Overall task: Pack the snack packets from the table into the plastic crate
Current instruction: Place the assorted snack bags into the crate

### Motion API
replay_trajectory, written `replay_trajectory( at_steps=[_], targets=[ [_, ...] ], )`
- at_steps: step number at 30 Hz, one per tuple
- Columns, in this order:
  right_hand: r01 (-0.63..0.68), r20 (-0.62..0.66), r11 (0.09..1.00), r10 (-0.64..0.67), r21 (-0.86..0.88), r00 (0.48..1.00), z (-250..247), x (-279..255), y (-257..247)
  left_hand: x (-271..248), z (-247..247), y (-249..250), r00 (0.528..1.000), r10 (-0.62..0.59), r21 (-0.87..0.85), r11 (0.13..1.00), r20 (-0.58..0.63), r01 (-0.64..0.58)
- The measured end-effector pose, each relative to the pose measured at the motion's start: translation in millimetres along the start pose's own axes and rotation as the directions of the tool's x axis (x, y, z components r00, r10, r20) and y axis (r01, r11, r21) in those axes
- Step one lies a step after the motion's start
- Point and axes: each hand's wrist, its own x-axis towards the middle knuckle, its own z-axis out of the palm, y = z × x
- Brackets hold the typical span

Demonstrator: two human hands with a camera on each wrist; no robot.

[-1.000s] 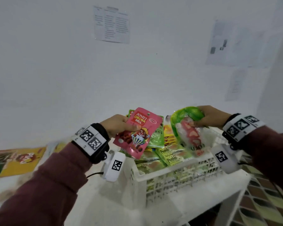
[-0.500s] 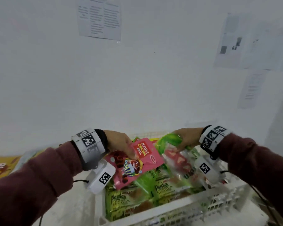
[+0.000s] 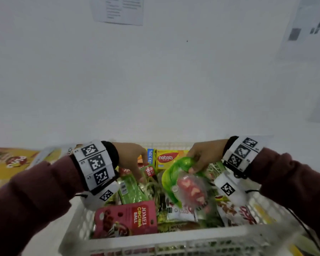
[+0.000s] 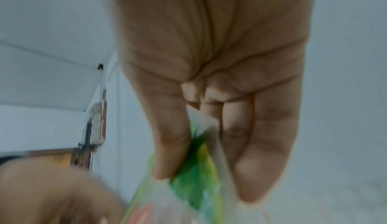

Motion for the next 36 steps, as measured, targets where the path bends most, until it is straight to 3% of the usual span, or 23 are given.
replay_trajectory(
  at_steps=[3, 7, 9, 14, 17, 20, 25, 31, 36],
  targets=[
    [0.081, -0.21, 0.996, -0.072, 0.036, 0.975, -30, -22, 8, 4, 5, 21, 0.998, 0.064, -0.059, 0.996, 0.022, -0.063],
    [0.126, -0.507, 0.985, -0.049, 0.118, 0.861, -65, -40, 32, 7, 24, 41, 0.971, 0.034, 0.028, 0.999, 0.236, -0.041],
    [0.062, -0.58, 0.991, 0.016, 0.115, 0.815, -69, -35, 46, 7, 34, 46, 0.95, -0.001, 0.092, 0.995, 0.311, -0.029],
    [-0.173, -0.6, 0.984, 0.165, 0.044, 0.783, -57, -6, 76, 11, 47, 54, 0.95, -0.038, 0.164, 0.986, 0.309, -0.014],
    [-0.308, -0.569, 0.951, 0.238, -0.029, 0.787, -53, 7, 83, 12, 49, 56, 0.953, -0.032, 0.174, 0.984, 0.3, -0.022],
    [-0.4, -0.586, 0.914, 0.287, -0.069, 0.758, -51, 21, 93, 11, 45, 49, 0.948, -0.044, 0.166, 0.986, 0.314, -0.009],
    [-0.469, -0.628, 0.88, 0.324, -0.075, 0.708, -56, 41, 120, 3, 31, 37, 0.965, -0.006, 0.054, 0.998, 0.263, -0.009],
    [-0.57, -0.647, 0.821, 0.419, -0.03, 0.637, -41, 30, 97, -1, 20, 25, 0.984, 0.062, -0.069, 0.996, 0.166, -0.051],
    [-0.513, -0.62, 0.856, 0.371, -0.059, 0.691, -45, 16, 89, -11, 5, 28, 0.993, 0.119, -0.1, 0.988, -0.006, -0.119]
  ],
)
